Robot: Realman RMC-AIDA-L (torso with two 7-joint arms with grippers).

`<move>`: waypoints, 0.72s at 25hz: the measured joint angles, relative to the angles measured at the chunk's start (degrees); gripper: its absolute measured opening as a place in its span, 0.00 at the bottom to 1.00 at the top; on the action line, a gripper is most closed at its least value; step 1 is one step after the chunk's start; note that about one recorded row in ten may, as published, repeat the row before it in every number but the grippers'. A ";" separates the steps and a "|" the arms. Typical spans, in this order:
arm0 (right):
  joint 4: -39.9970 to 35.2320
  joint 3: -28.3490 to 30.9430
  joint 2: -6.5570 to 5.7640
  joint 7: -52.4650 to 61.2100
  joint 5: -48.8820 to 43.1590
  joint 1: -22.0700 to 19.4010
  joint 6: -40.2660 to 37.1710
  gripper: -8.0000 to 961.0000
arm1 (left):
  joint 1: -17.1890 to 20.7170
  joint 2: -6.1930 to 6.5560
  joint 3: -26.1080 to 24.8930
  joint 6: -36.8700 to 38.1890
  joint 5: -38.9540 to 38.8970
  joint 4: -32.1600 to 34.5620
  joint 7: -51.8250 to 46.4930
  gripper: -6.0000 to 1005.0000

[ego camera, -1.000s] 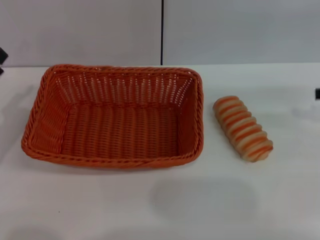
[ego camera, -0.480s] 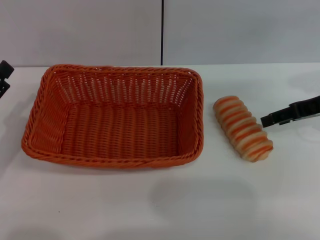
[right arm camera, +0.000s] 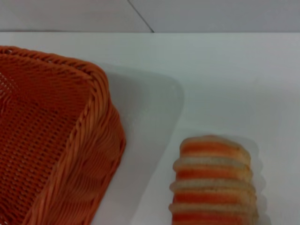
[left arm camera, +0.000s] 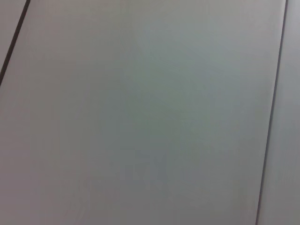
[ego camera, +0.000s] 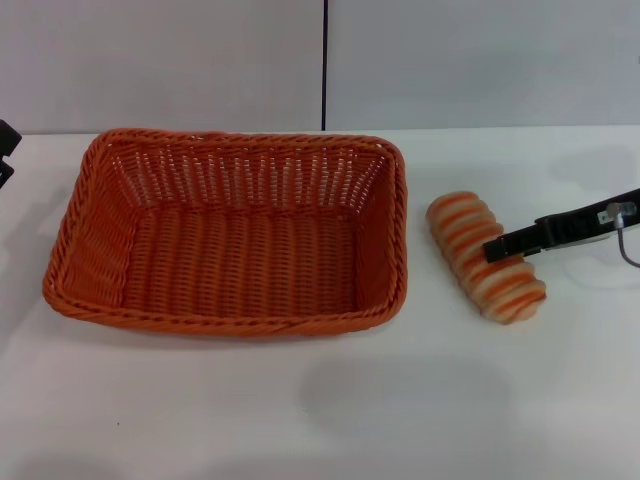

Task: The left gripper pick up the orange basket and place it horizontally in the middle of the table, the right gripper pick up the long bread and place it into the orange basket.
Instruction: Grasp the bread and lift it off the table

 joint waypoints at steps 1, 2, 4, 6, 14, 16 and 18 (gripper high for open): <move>0.21 0.01 0.05 -0.09 0.00 0.00 0.24 0.58 | -0.01 0.00 0.00 0.00 -0.01 0.00 0.00 0.75; 0.42 0.00 0.13 -0.25 0.02 0.01 0.46 0.58 | -0.01 0.00 0.00 0.00 -0.01 0.00 0.00 0.75; 0.69 0.04 0.30 -0.60 0.49 -0.09 0.81 0.58 | -0.02 0.00 -0.04 0.00 -0.03 -0.03 0.02 0.75; 0.69 0.01 0.33 -0.63 0.67 -0.18 0.85 0.58 | -0.03 0.00 -0.06 0.00 -0.04 -0.03 0.03 0.75; -1.69 0.37 0.43 -0.70 3.16 -1.63 0.67 0.43 | -0.23 -0.05 -0.91 -0.23 -0.04 -0.08 -0.07 0.75; -3.25 0.15 0.43 -0.71 6.15 -2.75 0.26 0.41 | -0.23 -0.06 -0.91 -0.25 -0.04 -0.10 -0.07 0.75; -4.41 0.08 0.29 -0.75 8.80 -3.73 -0.37 0.39 | -0.23 -0.07 -0.98 -0.33 -0.04 -0.16 -0.05 0.75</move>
